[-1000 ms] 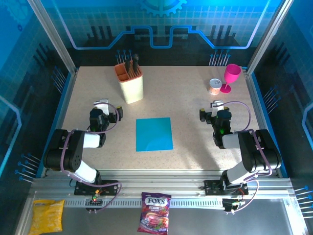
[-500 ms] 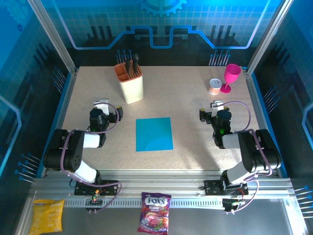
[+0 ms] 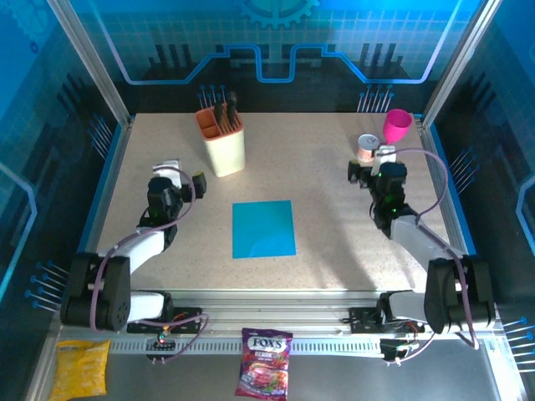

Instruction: Fold a paper plane with a square sheet of paper (pick it up from the middle)

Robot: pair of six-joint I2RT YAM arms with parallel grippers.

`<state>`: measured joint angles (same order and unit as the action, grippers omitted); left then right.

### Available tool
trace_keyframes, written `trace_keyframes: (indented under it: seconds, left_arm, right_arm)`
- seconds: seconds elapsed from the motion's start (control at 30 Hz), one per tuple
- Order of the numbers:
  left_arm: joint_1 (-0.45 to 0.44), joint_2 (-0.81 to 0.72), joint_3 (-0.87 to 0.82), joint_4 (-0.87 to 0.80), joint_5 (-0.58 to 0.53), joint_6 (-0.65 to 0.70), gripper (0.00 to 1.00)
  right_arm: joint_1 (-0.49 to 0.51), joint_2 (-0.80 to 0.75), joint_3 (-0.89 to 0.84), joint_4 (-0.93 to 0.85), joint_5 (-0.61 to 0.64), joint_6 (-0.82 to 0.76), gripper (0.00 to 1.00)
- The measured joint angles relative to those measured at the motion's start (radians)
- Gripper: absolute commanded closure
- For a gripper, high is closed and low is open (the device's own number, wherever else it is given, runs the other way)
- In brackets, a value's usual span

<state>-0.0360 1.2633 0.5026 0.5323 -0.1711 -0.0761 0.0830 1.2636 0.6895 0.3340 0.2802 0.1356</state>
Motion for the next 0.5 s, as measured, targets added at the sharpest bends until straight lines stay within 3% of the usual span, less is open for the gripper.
trace_keyframes:
  seconds: [0.2,0.5]
  left_arm:
    - [-0.069,-0.130,0.225,-0.353,0.004,-0.152,0.00]
    - [-0.405,-0.116,0.447,-0.764,-0.014,-0.344,0.00]
  right_arm:
    - [-0.085,-0.096,0.126,-0.278,-0.075,0.191,0.01]
    - [-0.044,-0.203,0.109,-0.497,-0.298,0.279,0.01]
